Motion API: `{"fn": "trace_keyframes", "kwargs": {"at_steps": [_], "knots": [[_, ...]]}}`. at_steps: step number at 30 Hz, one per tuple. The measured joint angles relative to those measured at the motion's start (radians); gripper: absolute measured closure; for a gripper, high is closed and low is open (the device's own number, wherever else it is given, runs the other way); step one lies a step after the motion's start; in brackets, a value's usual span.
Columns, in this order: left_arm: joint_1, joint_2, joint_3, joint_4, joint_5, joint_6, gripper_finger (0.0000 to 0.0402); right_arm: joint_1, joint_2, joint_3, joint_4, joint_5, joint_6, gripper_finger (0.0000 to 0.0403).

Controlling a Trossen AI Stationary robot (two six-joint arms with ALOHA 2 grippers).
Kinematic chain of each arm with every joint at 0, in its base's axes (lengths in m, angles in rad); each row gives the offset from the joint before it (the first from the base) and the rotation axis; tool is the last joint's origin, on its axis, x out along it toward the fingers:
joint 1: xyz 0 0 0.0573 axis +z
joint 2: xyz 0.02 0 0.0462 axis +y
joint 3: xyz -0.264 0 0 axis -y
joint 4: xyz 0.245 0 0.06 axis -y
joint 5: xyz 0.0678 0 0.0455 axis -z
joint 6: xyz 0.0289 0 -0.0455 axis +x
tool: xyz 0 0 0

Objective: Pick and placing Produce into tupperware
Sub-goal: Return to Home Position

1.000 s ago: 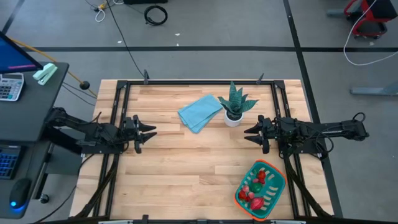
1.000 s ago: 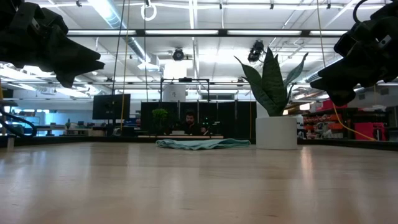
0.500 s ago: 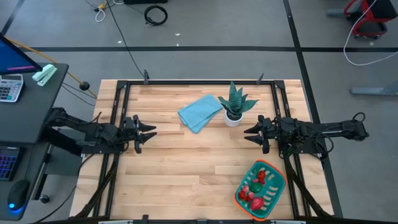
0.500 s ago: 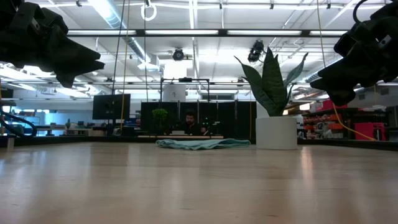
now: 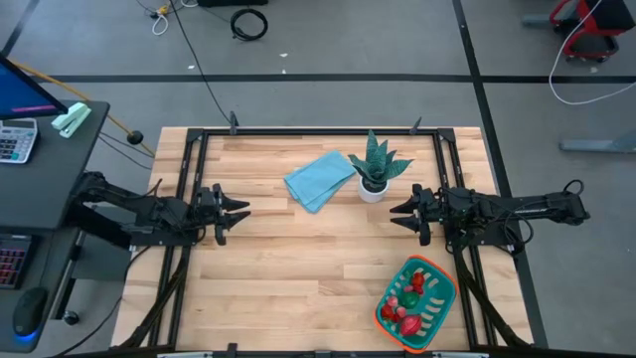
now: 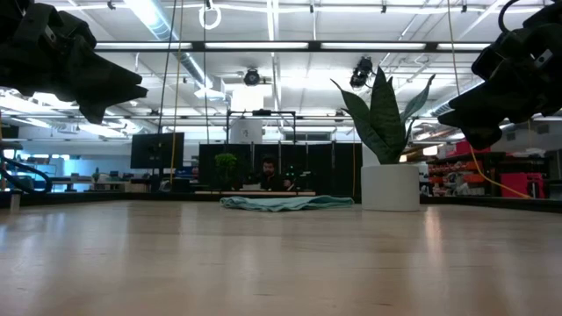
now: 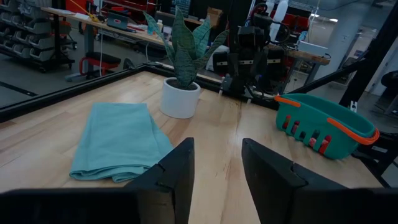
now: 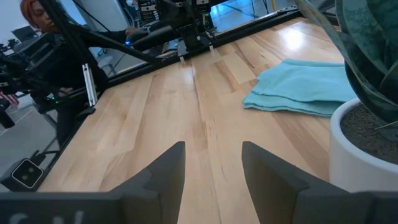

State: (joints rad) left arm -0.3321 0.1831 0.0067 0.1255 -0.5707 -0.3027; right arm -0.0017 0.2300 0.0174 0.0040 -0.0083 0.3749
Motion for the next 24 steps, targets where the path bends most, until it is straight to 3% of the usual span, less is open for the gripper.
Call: {"fn": "trace_keyframes", "kwargs": {"at_steps": [12, 24], "knots": [[0.0, 0.0, 0.0, 0.0, 0.0, 0.0, 0.0249, 0.0, 0.0, 0.0, 0.0, 0.0, 0.0, 0.0236], [0.0, 0.0, 0.0, 0.0, 0.0, 0.0, 0.0262, 0.0, 0.0, 0.0, 0.0, 0.0, 0.0, 0.0236]]}}
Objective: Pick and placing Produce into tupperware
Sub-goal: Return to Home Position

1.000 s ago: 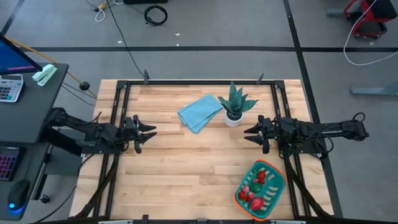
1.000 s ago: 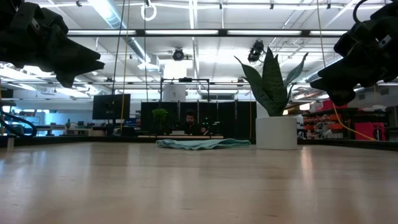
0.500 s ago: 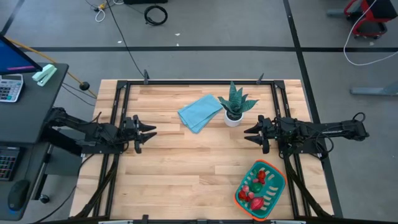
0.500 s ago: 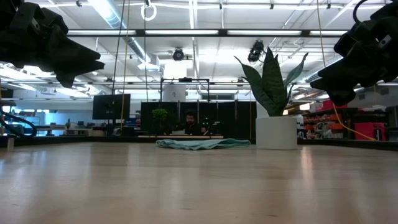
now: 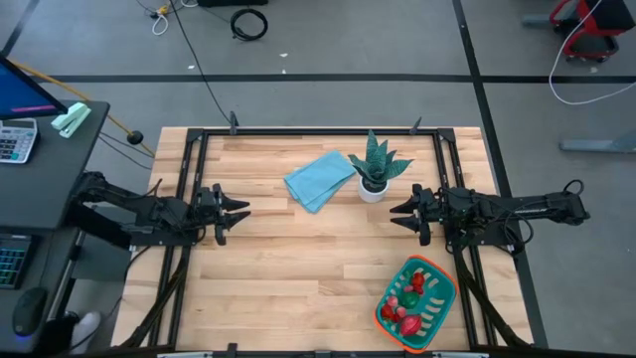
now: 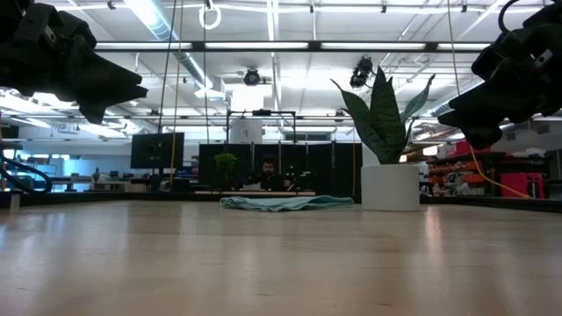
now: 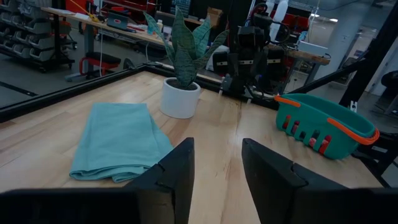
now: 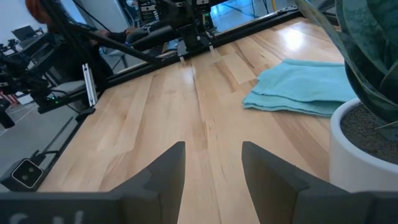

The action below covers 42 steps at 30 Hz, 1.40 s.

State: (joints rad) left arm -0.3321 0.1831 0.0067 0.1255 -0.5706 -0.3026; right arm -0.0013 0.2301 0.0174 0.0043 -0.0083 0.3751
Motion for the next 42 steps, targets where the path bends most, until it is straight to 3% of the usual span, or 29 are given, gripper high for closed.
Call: {"fn": "trace_keyframes", "kwargs": {"at_steps": [42], "knots": [[0.0, 0.0, 0.0, 0.0, 0.0, 0.0, 0.0253, 0.0, 0.0, 0.0, 0.0, 0.0, 0.0, 0.0236]]}}
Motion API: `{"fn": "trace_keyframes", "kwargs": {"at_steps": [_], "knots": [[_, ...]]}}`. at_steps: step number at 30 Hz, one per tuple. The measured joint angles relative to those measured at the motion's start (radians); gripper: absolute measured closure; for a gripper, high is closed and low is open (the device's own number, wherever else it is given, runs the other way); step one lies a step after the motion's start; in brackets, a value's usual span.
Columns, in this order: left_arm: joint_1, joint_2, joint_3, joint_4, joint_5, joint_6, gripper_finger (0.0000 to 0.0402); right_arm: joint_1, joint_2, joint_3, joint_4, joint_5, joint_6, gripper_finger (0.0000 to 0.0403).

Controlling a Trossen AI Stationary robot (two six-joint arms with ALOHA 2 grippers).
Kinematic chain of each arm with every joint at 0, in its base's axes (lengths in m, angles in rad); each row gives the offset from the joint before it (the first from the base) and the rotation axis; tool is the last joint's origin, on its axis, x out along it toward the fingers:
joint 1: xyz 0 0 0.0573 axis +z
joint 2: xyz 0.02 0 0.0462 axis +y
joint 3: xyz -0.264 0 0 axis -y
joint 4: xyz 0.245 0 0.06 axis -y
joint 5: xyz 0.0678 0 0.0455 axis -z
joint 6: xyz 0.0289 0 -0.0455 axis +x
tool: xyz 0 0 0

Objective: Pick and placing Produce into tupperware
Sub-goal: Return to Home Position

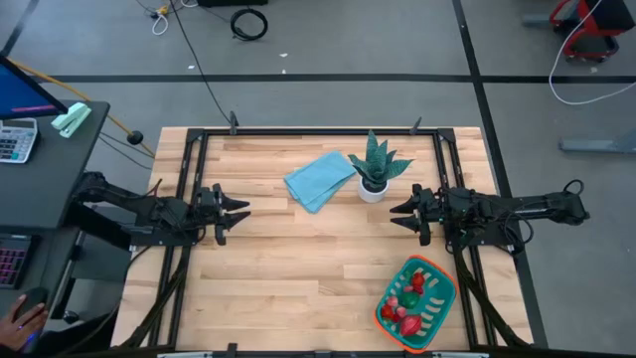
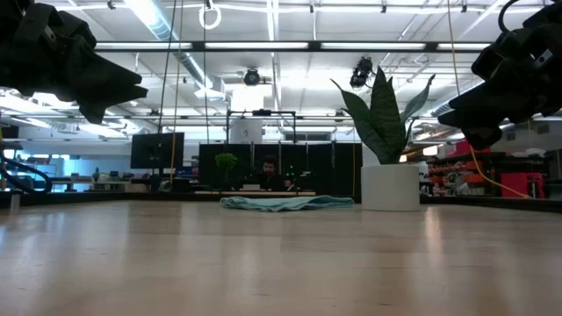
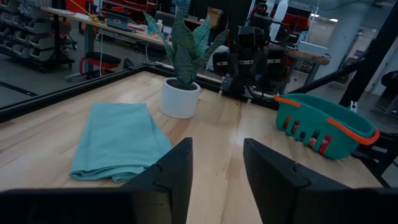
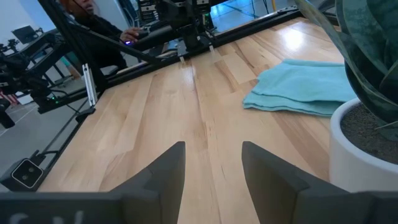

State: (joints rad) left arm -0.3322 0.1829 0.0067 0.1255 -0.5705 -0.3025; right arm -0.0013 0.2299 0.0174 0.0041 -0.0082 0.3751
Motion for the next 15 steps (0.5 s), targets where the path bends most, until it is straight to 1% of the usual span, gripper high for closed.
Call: {"fn": "trace_keyframes", "kwargs": {"at_steps": [8, 15], "knots": [[0.0, 0.0, 0.0, 0.0, 0.0, 0.0, 0.0262, 0.0, 0.0, 0.0, 0.0, 0.0, 0.0, 0.0236], [0.0, 0.0, 0.0, 0.0, 0.0, 0.0, 0.0254, 0.0, 0.0, 0.0, 0.0, 0.0, 0.0, 0.0236]]}}
